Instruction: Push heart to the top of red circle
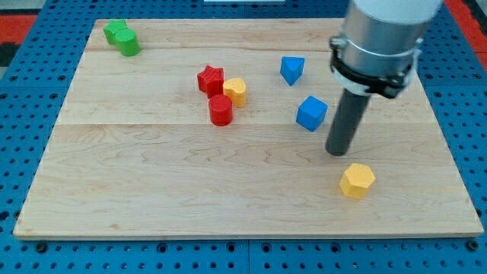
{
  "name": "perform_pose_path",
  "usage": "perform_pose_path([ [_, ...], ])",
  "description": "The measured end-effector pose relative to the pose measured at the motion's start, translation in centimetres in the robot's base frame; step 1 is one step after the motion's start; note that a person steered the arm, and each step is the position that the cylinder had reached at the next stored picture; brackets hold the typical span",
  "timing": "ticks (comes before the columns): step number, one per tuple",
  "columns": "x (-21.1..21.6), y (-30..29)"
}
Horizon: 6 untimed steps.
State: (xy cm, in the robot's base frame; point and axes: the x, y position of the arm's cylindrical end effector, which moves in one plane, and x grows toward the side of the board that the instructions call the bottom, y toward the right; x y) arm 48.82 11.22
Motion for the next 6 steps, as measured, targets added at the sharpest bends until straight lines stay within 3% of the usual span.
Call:
perform_pose_path([
  [1, 1.2, -6.5],
  [2, -1.8, -5.9],
  [4, -12.0, -4.4],
  [6, -13.3, -16.3],
])
